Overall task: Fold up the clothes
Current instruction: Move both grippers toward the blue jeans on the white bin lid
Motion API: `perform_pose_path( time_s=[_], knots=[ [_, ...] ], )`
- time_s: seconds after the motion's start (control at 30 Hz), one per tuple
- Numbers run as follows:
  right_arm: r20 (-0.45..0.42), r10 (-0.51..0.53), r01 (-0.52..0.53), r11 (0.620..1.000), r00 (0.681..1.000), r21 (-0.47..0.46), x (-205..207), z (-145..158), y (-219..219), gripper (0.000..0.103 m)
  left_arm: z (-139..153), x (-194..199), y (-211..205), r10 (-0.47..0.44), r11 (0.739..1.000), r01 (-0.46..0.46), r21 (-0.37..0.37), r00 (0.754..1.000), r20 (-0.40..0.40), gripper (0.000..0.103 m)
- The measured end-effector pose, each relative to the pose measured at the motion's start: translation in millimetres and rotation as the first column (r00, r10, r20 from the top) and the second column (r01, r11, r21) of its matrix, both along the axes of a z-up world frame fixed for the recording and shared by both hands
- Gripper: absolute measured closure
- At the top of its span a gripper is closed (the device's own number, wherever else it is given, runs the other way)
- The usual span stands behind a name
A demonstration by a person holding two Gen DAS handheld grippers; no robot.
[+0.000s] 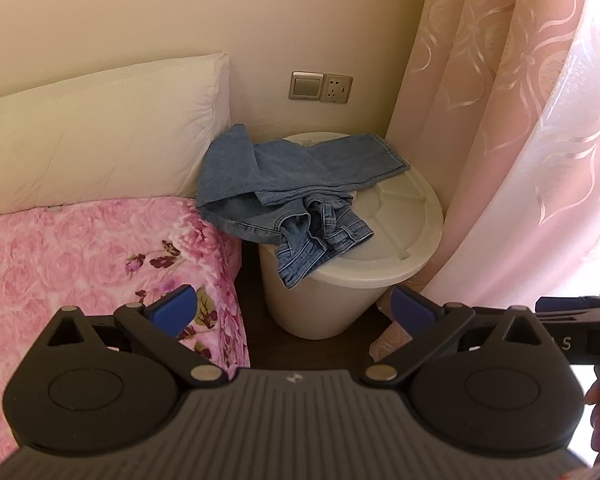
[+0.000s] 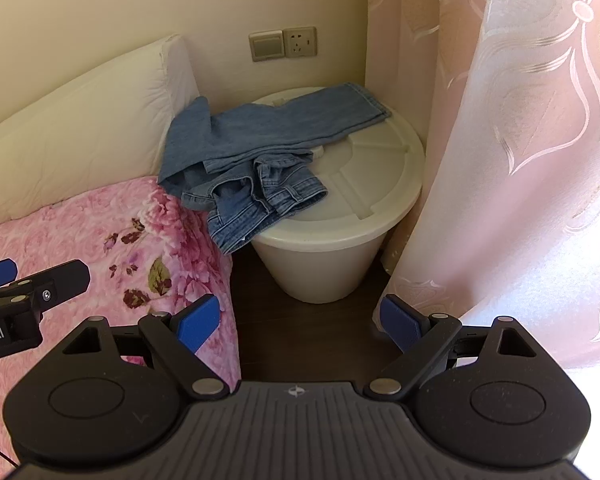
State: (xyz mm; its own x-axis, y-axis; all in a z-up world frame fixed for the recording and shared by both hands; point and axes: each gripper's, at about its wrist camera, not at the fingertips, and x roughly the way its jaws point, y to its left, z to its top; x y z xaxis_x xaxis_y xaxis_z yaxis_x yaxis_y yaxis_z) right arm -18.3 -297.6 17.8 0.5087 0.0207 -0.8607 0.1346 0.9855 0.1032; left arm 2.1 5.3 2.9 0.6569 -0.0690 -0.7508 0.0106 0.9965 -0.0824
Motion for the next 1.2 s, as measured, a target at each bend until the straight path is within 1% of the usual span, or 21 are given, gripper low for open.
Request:
perform_pose_path(
  time_s=[0.1,0.33,0.47,1.2],
  knots=[
    [0.003,0.001,-0.001,1.0,1.0,-0.001,0.5,1.7,0.9,0.013,0.9,1.8,3.8,-0.002,1.0,0.002,0.004,1.0,0.0,0.001],
    [-0.001,0.005,-0.005,1.0,1.0,0.0,3.3,-5.3,7.2,0.013,-7.6,0.6,10.1,0.002,1.0,-0.002,0.012,1.0,-0.009,0.001],
    [-0.01,0.005,-0.005,1.0,1.0,-0.008,9.6,-4.0,18.7,0.013,-9.5,-1.2,16.2,0.012,1.0,-0.012,0.008,1.0,-0.015,0.001],
    [-0.013,0.025,-0.025,1.0,1.0,-0.012,28.4,-4.3,31.0,0.013,-9.9,12.4,33.8,0.022,1.0,-0.023,-0.019,0.999,-0.035,0.001]
  ],
)
